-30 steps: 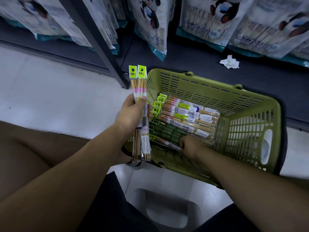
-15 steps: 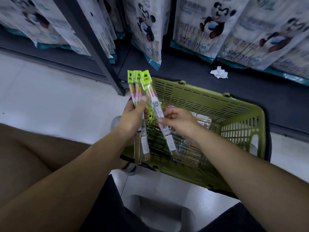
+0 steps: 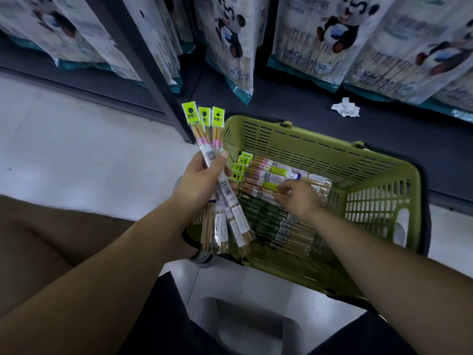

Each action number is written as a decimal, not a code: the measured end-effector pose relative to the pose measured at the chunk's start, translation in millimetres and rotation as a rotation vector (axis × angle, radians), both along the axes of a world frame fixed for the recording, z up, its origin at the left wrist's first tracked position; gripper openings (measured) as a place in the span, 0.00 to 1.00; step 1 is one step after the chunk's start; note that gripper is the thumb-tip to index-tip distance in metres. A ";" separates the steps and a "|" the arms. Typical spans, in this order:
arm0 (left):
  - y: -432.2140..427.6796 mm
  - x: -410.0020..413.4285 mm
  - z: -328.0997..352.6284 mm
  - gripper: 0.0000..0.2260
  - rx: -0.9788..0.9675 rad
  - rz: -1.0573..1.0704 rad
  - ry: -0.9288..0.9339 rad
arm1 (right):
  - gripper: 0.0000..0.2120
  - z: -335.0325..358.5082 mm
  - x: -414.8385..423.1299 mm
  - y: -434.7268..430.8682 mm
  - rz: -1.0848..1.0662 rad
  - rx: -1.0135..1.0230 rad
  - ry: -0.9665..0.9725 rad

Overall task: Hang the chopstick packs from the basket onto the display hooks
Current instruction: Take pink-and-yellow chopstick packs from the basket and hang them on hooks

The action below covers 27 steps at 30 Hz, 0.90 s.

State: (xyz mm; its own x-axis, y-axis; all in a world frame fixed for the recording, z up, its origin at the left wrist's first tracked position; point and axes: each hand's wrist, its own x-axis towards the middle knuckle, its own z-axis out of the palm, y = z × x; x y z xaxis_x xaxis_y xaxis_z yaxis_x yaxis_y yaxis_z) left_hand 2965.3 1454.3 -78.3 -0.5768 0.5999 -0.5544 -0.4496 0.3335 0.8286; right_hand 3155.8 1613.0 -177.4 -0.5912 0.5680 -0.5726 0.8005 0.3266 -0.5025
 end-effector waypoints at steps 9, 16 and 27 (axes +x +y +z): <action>4.0 -1.3 -9.4 0.10 0.022 -0.054 0.017 | 0.31 -32.0 -4.4 -14.1 0.264 0.249 -0.177; 3.2 -1.3 -10.4 0.07 0.022 -0.044 0.014 | 0.26 -35.5 -6.6 -7.7 0.291 0.280 -0.197; 4.4 0.8 -12.1 0.10 0.019 -0.047 0.016 | 0.19 -16.6 -4.8 11.3 0.246 0.241 -0.068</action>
State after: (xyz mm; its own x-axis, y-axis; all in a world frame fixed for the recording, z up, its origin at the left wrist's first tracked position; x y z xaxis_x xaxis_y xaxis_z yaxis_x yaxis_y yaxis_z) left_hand 2966.2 1458.6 -90.4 -0.5565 0.6368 -0.5337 -0.4209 0.3377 0.8419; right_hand 3151.0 1624.4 -193.9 -0.6926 0.5368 -0.4819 0.7118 0.6171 -0.3355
